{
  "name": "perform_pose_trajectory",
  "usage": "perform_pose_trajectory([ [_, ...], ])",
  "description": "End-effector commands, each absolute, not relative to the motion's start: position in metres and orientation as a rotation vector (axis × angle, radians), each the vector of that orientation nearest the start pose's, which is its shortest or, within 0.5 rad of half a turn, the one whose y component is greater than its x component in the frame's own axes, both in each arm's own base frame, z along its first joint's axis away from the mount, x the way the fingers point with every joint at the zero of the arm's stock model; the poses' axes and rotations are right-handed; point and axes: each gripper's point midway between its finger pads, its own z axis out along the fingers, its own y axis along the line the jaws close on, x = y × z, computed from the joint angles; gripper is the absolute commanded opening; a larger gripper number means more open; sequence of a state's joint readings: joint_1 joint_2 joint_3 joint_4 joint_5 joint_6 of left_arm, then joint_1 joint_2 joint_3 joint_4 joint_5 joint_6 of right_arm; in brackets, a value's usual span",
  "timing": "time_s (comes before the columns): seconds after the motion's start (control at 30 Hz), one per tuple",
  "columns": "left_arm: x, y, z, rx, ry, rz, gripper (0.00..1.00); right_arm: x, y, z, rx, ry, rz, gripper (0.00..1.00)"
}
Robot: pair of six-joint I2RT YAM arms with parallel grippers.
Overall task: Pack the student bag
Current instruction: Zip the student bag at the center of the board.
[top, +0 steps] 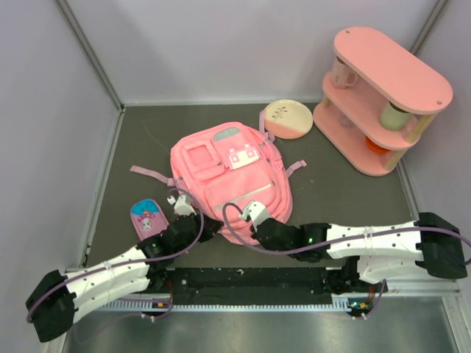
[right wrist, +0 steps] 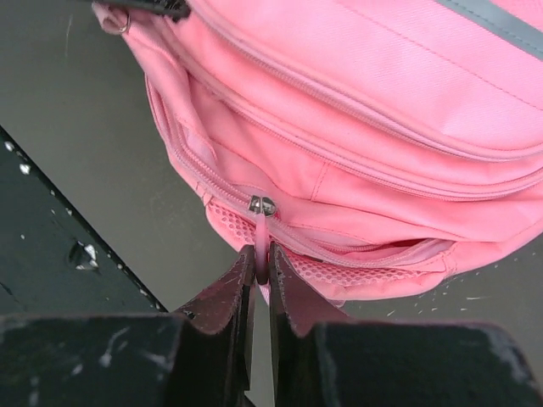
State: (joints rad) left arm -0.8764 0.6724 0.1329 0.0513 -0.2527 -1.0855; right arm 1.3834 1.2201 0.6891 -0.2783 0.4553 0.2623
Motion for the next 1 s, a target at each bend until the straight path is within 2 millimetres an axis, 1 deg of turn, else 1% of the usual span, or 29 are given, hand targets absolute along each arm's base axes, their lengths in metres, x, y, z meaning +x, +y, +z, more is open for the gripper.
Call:
perform_pose_trajectory([
  [0.0,0.194,-0.189,0.07,-0.415,2.072,-0.854,0.0,0.121,0.294,0.107,-0.903,2.119,0.511,0.06],
  [0.03,0.195,-0.189,0.071,-0.415,2.069,-0.856,0.0,0.122,0.296,0.106,-0.857,2.157,0.573,0.06],
  [0.1,0.194,-0.189,0.071,-0.409,2.072,-0.855,0.0,0.121,0.293,0.102,-0.815,2.198,0.638,0.06],
  [0.13,0.194,-0.189,0.071,-0.412,2.071,-0.855,0.0,0.115,0.296,0.102,-0.799,2.232,0.707,0.06],
  [0.17,0.194,-0.189,0.071,-0.413,2.069,-0.855,0.0,0.121,0.293,0.1,-0.754,2.255,0.72,0.05],
  [0.2,0.194,-0.189,0.07,-0.413,2.07,-0.854,0.0,0.116,0.292,0.096,-0.758,2.28,0.749,0.05],
  [0.3,0.194,-0.189,0.069,-0.412,2.072,-0.857,0.0,0.114,0.294,0.094,-0.757,2.286,0.79,0.05],
  [0.47,0.194,-0.19,0.069,-0.41,2.074,-0.861,0.0,0.118,0.295,0.086,-0.753,2.303,0.761,0.06],
  [0.57,0.194,-0.19,0.068,-0.412,2.074,-0.857,0.0,0.122,0.296,0.086,-0.734,2.302,0.739,0.1],
  [0.63,0.194,-0.189,0.069,-0.416,2.071,-0.861,0.0,0.125,0.295,0.085,-0.723,2.303,0.725,0.14],
  [0.8,0.194,-0.19,0.069,-0.416,2.07,-0.863,0.0,0.13,0.298,0.083,-0.718,2.299,0.702,0.17],
  [0.9,0.194,-0.19,0.069,-0.416,2.07,-0.863,0.0,0.132,0.3,0.083,-0.718,2.295,0.697,0.15],
  [0.97,0.194,-0.19,0.07,-0.414,2.069,-0.865,0.0,0.133,0.301,0.085,-0.716,2.287,0.7,0.17],
])
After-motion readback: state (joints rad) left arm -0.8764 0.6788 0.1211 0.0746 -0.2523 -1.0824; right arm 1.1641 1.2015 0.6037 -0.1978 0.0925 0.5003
